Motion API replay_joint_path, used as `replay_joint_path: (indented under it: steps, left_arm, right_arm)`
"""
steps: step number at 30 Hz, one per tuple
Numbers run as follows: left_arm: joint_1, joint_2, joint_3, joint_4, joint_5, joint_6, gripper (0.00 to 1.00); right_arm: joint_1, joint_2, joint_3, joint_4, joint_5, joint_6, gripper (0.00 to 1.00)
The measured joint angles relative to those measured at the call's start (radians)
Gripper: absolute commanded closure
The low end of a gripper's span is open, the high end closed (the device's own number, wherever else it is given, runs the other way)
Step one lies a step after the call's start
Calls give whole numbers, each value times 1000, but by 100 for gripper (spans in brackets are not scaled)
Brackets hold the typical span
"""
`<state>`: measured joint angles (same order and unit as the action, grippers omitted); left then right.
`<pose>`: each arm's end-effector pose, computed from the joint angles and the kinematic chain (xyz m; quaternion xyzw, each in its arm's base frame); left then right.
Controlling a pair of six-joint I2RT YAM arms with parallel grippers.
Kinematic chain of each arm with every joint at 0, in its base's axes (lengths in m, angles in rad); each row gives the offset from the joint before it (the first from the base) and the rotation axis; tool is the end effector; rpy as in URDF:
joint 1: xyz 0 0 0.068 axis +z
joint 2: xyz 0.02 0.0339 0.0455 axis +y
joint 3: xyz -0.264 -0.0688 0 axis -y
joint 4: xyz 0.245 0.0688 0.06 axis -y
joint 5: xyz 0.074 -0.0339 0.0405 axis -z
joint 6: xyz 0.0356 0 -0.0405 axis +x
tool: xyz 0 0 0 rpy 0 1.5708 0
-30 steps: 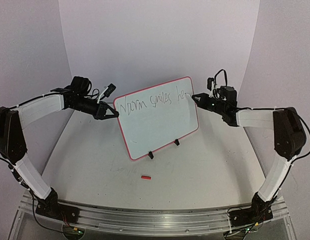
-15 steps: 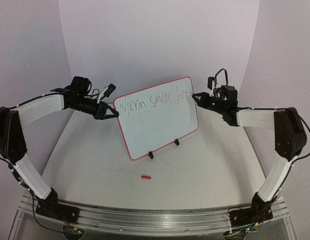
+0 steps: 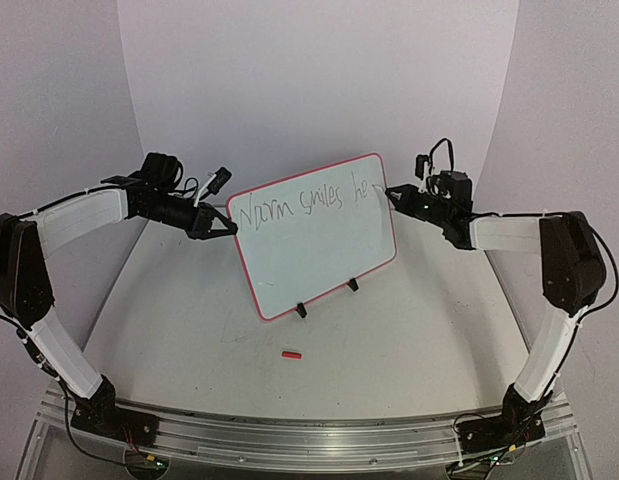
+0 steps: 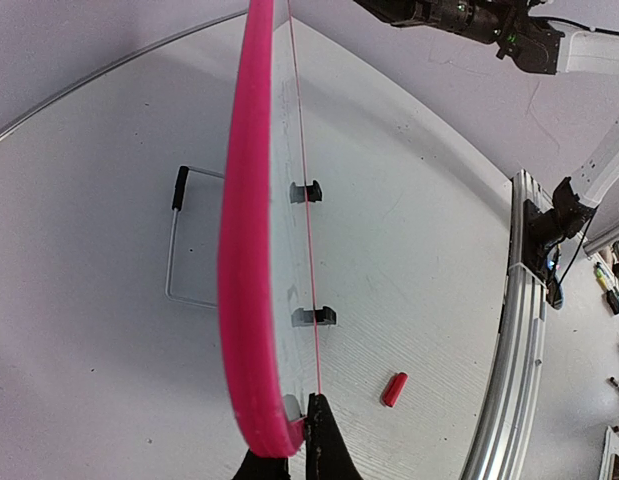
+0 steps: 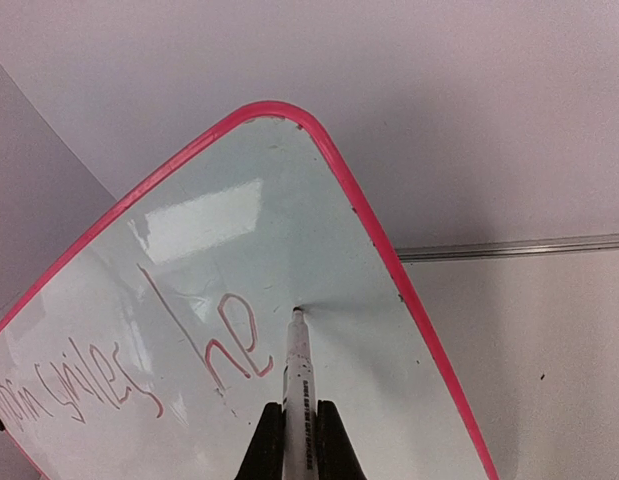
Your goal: Write a sentence on the whiteboard
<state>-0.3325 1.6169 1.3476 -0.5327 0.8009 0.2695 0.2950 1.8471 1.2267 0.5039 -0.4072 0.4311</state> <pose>0.3253 -0.1394 0.2989 0.3927 0.7720 -0.3721 0.3338 0.4094 0.1392 0.2615 -0.0843 0.7391 0.3724 0.5549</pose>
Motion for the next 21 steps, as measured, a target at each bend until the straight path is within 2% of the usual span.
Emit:
replay_joint_path:
  steps: [15,21]
  left_arm:
    - [0,0,0,0,0,0,100]
    - [0,0,0,0,0,0,100]
  right_arm:
    - [-5,12,30,-1,-63,-15,100]
    - [-5,12,-7,7,-65,-20,100]
